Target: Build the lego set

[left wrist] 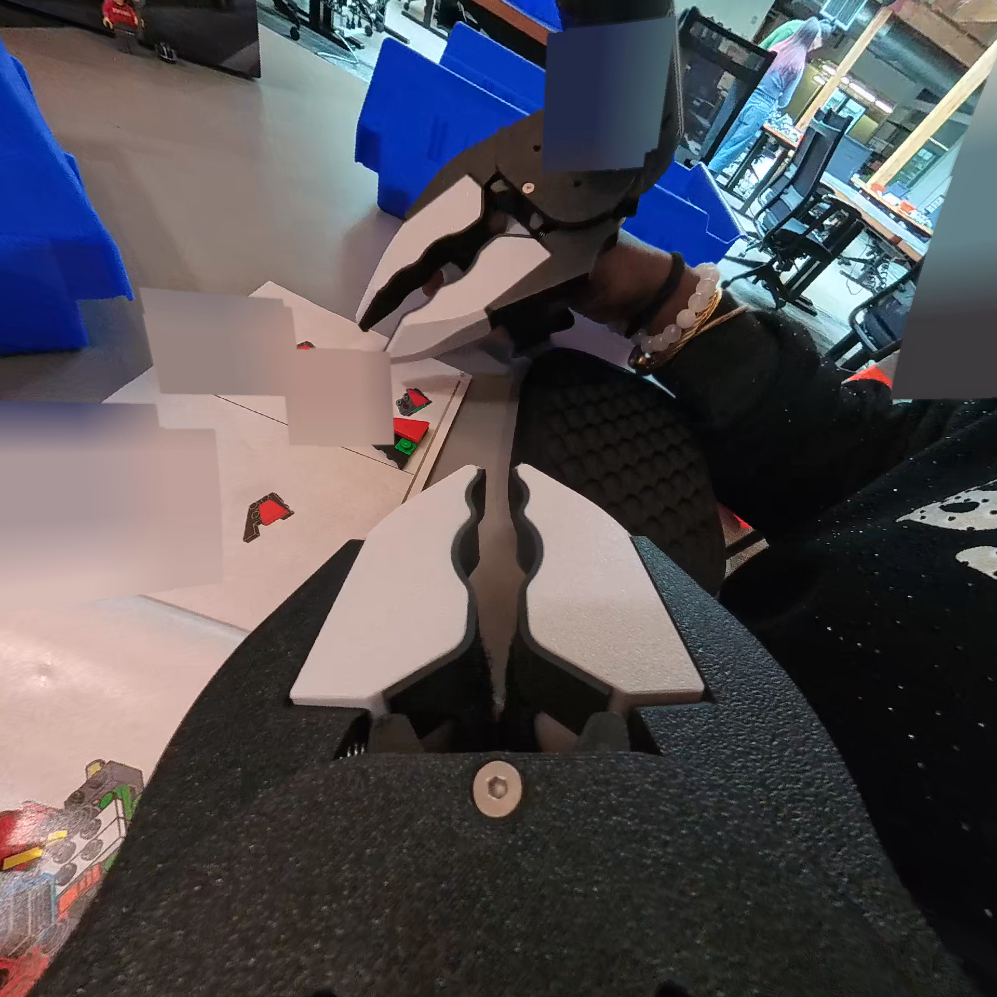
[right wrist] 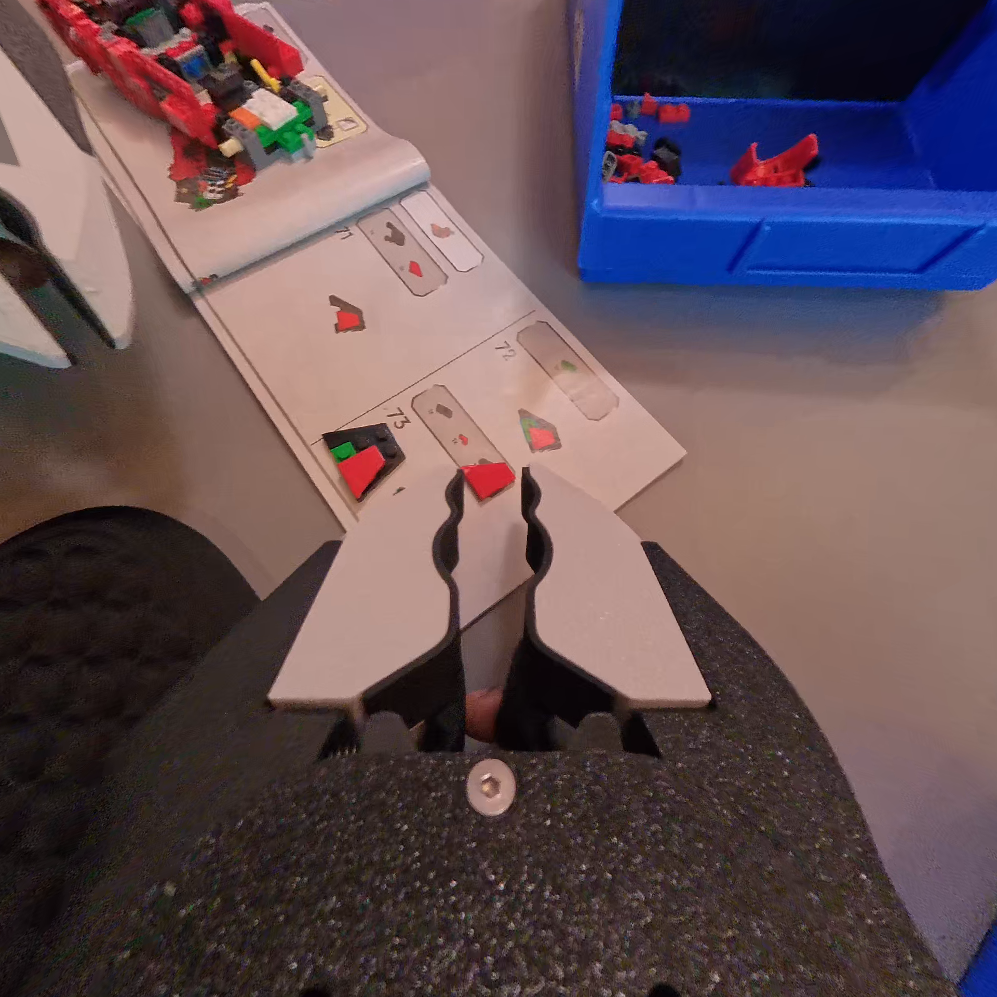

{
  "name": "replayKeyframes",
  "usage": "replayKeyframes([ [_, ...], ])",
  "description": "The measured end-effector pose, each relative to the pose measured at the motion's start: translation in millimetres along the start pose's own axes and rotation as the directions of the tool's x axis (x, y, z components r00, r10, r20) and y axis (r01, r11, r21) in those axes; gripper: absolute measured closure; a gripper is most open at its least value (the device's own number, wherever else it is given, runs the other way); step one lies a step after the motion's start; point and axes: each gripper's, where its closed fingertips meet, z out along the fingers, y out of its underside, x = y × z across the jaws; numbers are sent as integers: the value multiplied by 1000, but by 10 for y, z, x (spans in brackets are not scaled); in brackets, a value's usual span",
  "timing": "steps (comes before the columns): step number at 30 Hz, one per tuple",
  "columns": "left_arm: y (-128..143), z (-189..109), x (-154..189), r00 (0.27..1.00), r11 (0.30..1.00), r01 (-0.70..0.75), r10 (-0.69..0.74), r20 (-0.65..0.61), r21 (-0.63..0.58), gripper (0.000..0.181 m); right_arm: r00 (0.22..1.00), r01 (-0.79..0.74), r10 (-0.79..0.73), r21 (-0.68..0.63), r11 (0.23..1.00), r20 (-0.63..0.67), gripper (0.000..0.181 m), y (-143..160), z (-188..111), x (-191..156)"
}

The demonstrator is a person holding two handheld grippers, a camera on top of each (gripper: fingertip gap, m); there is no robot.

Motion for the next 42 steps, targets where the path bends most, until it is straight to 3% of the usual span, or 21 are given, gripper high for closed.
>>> replayKeyframes([
  [3, 0, 2, -5, 1000, 1000, 10, -10, -5, -1, 174, 1000, -25, 25, -5, 1000, 19, 151, 53, 73, -30],
  [11, -25, -17, -11, 1000, 1000, 16, -16, -5, 22, 175, 999, -40, 40, -23, 999, 2, 162, 87, 101, 21],
  [16, 5, 7, -2, 1000, 1000, 3, -3, -2, -4, 175, 999, -5, 3, -37, 999, -55, 155, 88, 15, 107],
  [22, 32, 29, -10, 1000, 1000, -10, 10, 16, -27, 177, 974, 210, -209, -4, 978, 81, 178, -37, -43, -381],
  [27, 50, 43, -7, 999, 999, -34, 36, 32, -42, 177, 958, 272, -271, 4, 962, 97, 181, -130, 48, -540],
  [30, 51, 43, -9, 999, 999, -33, 34, 34, -43, 177, 968, 233, -216, -132, 964, 130, 181, -8, 122, -509],
  [37, 48, 39, -19, 999, 999, -22, 24, 34, -39, 177, 980, 112, -71, -216, 970, 188, 181, 4, 144, -518],
  [42, 52, 41, -17, 999, 999, -29, 30, 36, -41, 178, 951, -123, 188, -260, 958, 244, 180, 7, 141, -517],
])
